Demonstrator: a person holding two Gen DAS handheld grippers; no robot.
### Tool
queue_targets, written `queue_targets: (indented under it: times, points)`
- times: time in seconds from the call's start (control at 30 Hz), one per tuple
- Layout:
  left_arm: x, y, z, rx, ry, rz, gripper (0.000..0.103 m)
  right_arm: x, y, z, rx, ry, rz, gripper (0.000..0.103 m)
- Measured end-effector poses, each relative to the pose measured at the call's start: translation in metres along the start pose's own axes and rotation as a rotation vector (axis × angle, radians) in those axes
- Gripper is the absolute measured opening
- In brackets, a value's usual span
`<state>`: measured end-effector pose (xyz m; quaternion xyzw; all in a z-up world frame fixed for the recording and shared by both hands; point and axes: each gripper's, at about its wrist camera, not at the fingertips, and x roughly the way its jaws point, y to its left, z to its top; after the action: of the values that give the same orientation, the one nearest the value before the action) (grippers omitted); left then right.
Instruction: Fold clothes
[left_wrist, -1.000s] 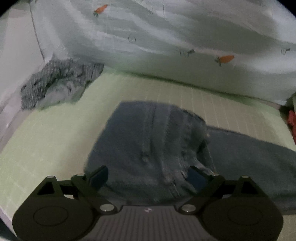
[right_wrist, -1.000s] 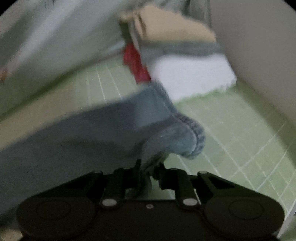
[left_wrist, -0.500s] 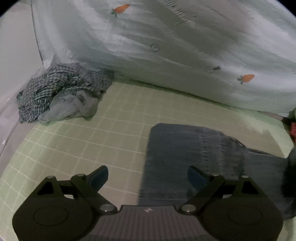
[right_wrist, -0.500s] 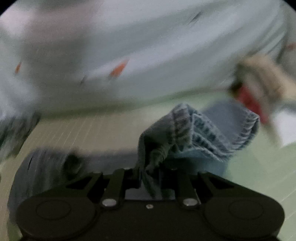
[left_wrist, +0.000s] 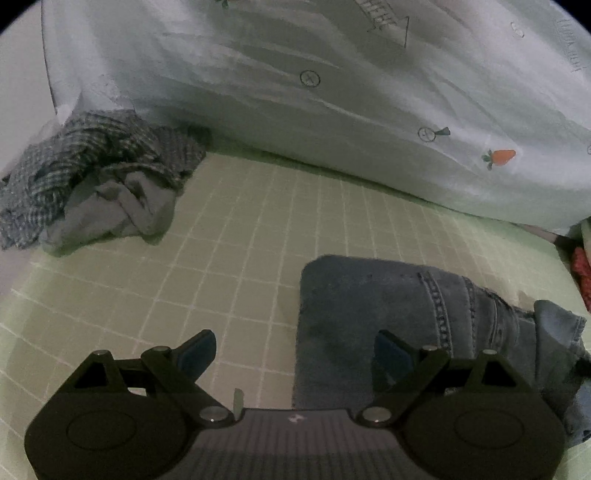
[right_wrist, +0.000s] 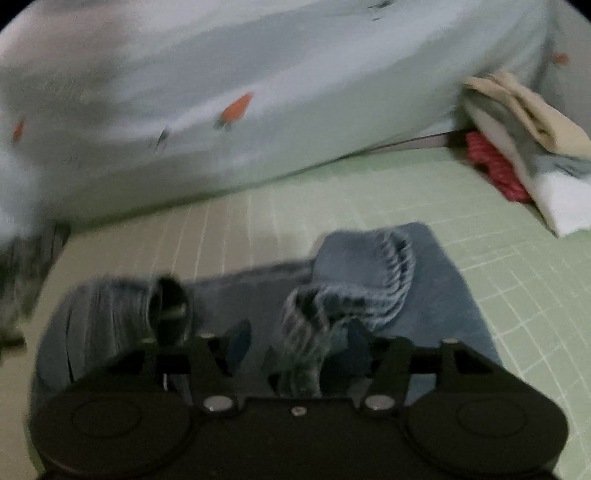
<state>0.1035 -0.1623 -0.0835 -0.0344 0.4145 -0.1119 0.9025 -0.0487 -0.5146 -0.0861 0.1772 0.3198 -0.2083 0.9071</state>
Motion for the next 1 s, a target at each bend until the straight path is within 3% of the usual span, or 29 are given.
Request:
queue_targets:
  times: [0.07, 0.17, 0.3, 0.37, 0.43, 0.67, 0.8, 0.87, 0.93, 1.0]
  points:
    - [0.001, -0.002, -0.003, 0.005, 0.008, 0.003, 0.093, 0.009, -0.012, 0.005, 0.092, 0.012, -0.005, 0.076]
    - [0.003, -0.003, -0.007, 0.007, 0.021, 0.005, 0.093, 0.028, -0.031, 0.009, 0.233, 0.058, -0.028, 0.079]
    - [0.001, -0.002, -0.01, 0.005, 0.029, 0.021, 0.093, 0.042, -0.017, 0.01, 0.14, 0.077, 0.013, 0.08]
    - [0.001, -0.001, -0.009, 0.0, 0.029, 0.03, 0.093, 0.047, -0.006, 0.009, 0.072, 0.082, 0.04, 0.066]
    - [0.0, 0.002, -0.009, -0.004, 0.027, 0.039, 0.093, 0.053, 0.004, 0.009, 0.004, 0.087, 0.067, 0.01]
    - [0.003, 0.004, -0.006, -0.026, 0.034, 0.057, 0.093, 0.065, 0.057, -0.001, -0.247, 0.133, 0.18, 0.01]
    - [0.003, -0.002, -0.007, -0.002, 0.039, 0.046, 0.093, 0.069, 0.072, -0.015, -0.224, 0.211, 0.217, 0.015]
    - [0.003, -0.003, -0.008, 0.004, 0.04, 0.044, 0.094, 0.063, 0.068, -0.014, -0.188, 0.203, 0.218, 0.023]
    - [0.003, -0.003, -0.009, 0.005, 0.043, 0.044, 0.094, 0.054, 0.057, -0.007, -0.124, 0.176, 0.223, 0.055]
    - [0.005, -0.002, -0.009, -0.001, 0.052, 0.043, 0.094, 0.046, 0.045, -0.002, -0.07, 0.135, 0.187, 0.064]
